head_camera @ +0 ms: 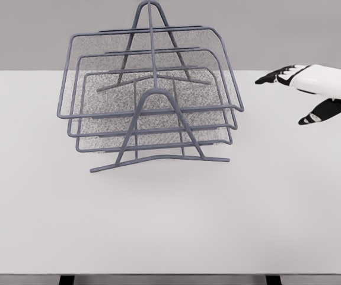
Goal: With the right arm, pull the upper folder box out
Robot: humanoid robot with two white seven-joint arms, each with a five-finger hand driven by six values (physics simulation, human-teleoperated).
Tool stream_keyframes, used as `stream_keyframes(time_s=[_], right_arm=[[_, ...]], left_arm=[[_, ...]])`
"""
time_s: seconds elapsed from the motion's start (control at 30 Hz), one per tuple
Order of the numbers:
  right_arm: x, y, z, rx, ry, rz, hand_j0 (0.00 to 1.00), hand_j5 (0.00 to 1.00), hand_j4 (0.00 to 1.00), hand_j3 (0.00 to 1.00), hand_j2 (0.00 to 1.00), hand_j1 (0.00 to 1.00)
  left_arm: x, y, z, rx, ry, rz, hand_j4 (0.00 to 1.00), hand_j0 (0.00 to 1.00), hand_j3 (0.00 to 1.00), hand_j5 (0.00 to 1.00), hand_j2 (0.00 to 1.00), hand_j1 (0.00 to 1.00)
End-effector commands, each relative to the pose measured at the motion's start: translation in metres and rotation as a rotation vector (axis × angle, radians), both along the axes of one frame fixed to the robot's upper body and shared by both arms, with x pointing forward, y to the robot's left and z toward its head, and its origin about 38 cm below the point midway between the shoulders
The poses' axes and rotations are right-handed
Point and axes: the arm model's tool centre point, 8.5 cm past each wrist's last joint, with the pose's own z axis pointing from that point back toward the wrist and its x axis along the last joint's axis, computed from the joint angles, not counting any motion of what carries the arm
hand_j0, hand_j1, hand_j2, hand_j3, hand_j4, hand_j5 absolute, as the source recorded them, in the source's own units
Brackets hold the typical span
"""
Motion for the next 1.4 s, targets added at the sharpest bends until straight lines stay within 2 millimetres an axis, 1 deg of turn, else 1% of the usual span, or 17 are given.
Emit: stream_keyframes(time_s=[0.0,0.03,0.07,0.17,0.23,0.3,0.37,0.4,0.5,0.53,0.6,0.7,0.8,0.93,1.13,1.27,1.37], right_arm=[[0.002,0.0,-0.005,0.001,0.007,0.003,1.0,1.0,1.0,1.0,1.0,1.0],[0.027,0.012,-0.029,-0.029,-0.016,-0.032,1.0,1.0,1.0,1.0,1.0,1.0],[0.034,0.015,-0.04,-0.07,-0.023,-0.041,1.0,1.0,1.0,1.0,1.0,1.0],[0.036,0.05,-0.038,-0.025,-0.049,0.042,1.0,1.0,1.0,1.0,1.0,1.0],[0.068,0.076,-0.053,-0.044,-0.003,0.084,1.0,1.0,1.0,1.0,1.0,1.0],[0.067,0.086,-0.045,-0.041,-0.025,0.111,1.0,1.0,1.0,1.0,1.0,1.0],[0.065,0.095,-0.054,-0.043,-0.008,0.133,1.0,1.0,1.0,1.0,1.0,1.0],[0.058,0.08,-0.044,-0.076,-0.029,0.128,1.0,1.0,1.0,1.0,1.0,1.0],[0.051,0.071,-0.037,-0.102,-0.046,0.13,1.0,1.0,1.0,1.0,1.0,1.0],[0.045,0.056,-0.033,-0.133,-0.05,0.113,1.0,1.0,1.0,1.0,1.0,1.0],[0.042,0.045,-0.031,-0.153,-0.049,0.099,1.0,1.0,1.0,1.0,1.0,1.0],[0.032,0.009,-0.02,-0.194,-0.047,0.071,1.0,1.0,1.0,1.0,1.0,1.0],[0.028,-0.003,-0.015,-0.204,-0.048,0.069,1.0,1.0,1.0,1.0,1.0,1.0],[0.023,-0.002,-0.011,-0.194,-0.049,0.082,1.0,1.0,1.0,1.0,1.0,1.0],[-0.009,-0.065,-0.002,-0.245,-0.003,0.048,1.0,1.0,1.0,1.0,1.0,1.0],[-0.016,-0.079,-0.001,-0.269,0.011,0.024,1.0,1.0,1.0,1.0,1.0,1.0],[-0.021,-0.096,0.014,-0.245,0.009,-0.019,1.0,1.0,1.0,1.0,1.0,1.0]], left_arm=[[0.0,0.0,0.0,0.0,0.0,0.001,1.0,1.0,1.0,1.0,1.0,1.0],[0.0,0.0,0.0,0.0,0.0,0.001,1.0,1.0,1.0,1.0,1.0,1.0],[0.0,0.0,0.0,0.0,0.0,0.001,1.0,1.0,1.0,1.0,1.0,1.0],[0.0,0.0,0.0,0.0,0.0,-0.001,1.0,1.0,1.0,1.0,1.0,1.0],[0.0,0.0,0.0,0.0,0.0,-0.001,1.0,1.0,1.0,1.0,1.0,1.0],[0.0,0.0,0.0,0.0,0.0,-0.001,1.0,1.0,1.0,1.0,1.0,1.0],[0.0,0.0,0.0,0.0,0.0,-0.001,1.0,1.0,1.0,1.0,1.0,1.0],[0.0,0.0,0.0,0.001,0.0,-0.001,1.0,1.0,1.0,1.0,1.0,1.0],[0.0,0.0,0.0,0.001,0.0,-0.001,1.0,1.0,1.0,1.0,1.0,1.0],[0.0,0.0,0.0,0.0,0.0,-0.001,1.0,1.0,1.0,1.0,1.0,1.0],[0.002,0.0,0.0,0.0,-0.003,-0.001,1.0,1.0,1.0,1.0,1.0,1.0],[0.0,0.0,0.0,0.0,0.0,0.001,1.0,1.0,1.0,1.0,1.0,1.0],[0.0,0.0,0.0,0.0,0.0,-0.001,1.0,1.0,1.0,1.0,1.0,1.0],[0.0,0.0,0.0,0.0,0.0,0.001,1.0,1.0,1.0,1.0,1.0,1.0],[0.0,0.0,0.0,0.0,0.0,-0.001,1.0,1.0,1.0,1.0,1.0,1.0],[0.0,0.0,0.0,0.001,0.0,-0.001,1.0,1.0,1.0,1.0,1.0,1.0],[0.0,0.0,0.0,0.001,0.0,-0.001,1.0,1.0,1.0,1.0,1.0,1.0]])
